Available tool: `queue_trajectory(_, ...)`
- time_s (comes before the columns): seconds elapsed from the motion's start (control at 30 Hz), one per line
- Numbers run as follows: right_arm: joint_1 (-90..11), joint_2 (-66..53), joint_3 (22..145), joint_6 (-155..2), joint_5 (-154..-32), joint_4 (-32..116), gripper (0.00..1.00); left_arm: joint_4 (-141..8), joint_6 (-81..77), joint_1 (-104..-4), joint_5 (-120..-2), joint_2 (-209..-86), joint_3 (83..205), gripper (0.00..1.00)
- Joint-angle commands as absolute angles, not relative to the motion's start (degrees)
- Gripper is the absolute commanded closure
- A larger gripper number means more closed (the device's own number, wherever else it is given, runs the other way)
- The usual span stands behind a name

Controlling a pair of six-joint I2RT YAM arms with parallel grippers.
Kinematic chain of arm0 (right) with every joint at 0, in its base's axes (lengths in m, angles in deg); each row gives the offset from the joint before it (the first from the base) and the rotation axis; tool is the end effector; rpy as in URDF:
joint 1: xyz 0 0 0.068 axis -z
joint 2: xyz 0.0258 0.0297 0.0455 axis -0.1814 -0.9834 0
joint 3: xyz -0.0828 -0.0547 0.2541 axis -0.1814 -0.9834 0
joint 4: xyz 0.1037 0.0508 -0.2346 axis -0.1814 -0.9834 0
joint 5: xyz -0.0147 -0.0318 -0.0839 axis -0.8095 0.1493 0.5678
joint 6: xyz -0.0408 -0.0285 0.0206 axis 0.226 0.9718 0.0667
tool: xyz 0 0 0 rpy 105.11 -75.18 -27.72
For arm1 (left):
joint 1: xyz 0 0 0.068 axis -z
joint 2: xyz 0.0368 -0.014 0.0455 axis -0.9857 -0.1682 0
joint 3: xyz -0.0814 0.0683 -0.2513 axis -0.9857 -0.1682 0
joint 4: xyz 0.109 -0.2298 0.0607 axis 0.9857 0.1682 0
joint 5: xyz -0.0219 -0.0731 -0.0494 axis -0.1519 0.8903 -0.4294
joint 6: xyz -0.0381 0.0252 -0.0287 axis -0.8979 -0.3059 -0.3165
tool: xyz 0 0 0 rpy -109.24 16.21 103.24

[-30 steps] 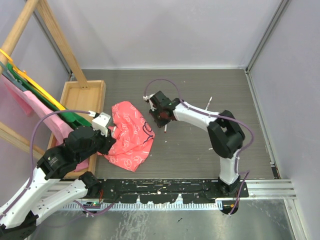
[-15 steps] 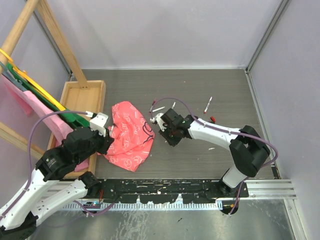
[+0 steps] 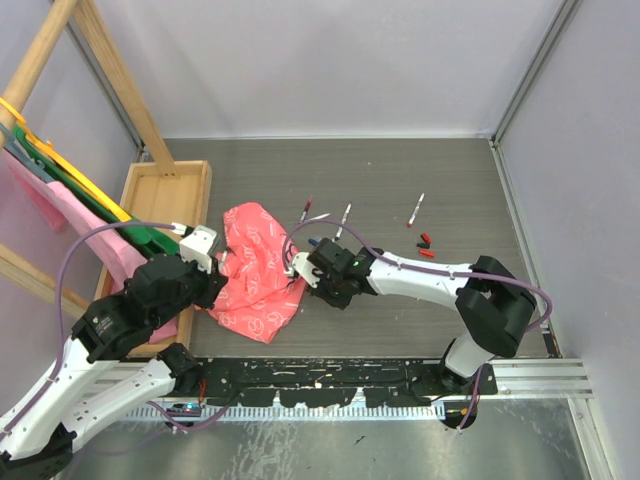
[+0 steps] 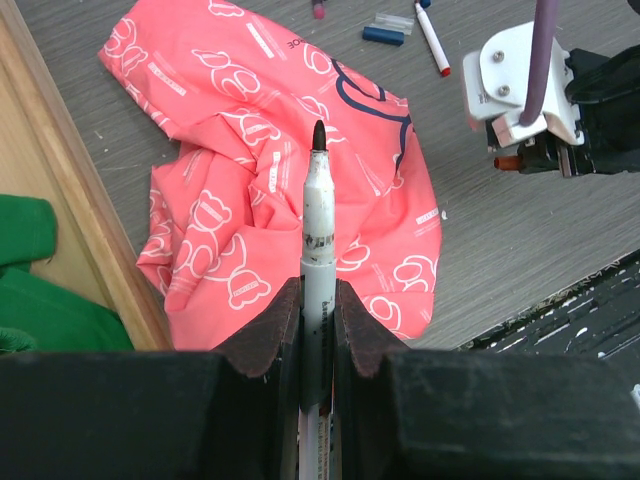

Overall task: Insert the pens into the pen caps
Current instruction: Move the pen cap to the center of the board.

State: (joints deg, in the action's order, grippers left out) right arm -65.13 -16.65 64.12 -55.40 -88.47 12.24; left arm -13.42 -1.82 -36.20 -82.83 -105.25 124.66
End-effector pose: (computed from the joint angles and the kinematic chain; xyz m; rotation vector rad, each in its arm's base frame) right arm 0.1756 0.2510 0.1881 -1.5614 2.2458 0.2803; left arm 0.0790 -0.0650 0.3393 0.4610 2.0755 -0.3333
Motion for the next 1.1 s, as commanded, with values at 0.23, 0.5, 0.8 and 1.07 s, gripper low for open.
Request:
queue_trajectory(0.23,-66.9,-19.0,66.2,-49.0,-88.8,13.9,0.76,-15.0,-2.2,-36.4,-83.5,-105.1,124.7,1.0)
queue_trajectory(0.5,-67.6,-21.9,68.2,-48.0,-89.3,12.6,0.75,-15.0,-2.2,-36.4,-83.6,-104.9,124.7,1.0)
queue_trajectory(0.8,-67.7,-20.0,67.4,-48.9,-89.8,13.9,0.64,-15.0,-2.1,-36.4,-83.5,-105.0,124.7,1.0)
queue_trajectory(1.07,-67.5,-9.6,62.6,-59.5,-86.5,21.9,0.59,-15.1,-2.0,-36.4,-83.4,-105.0,124.6,1.0)
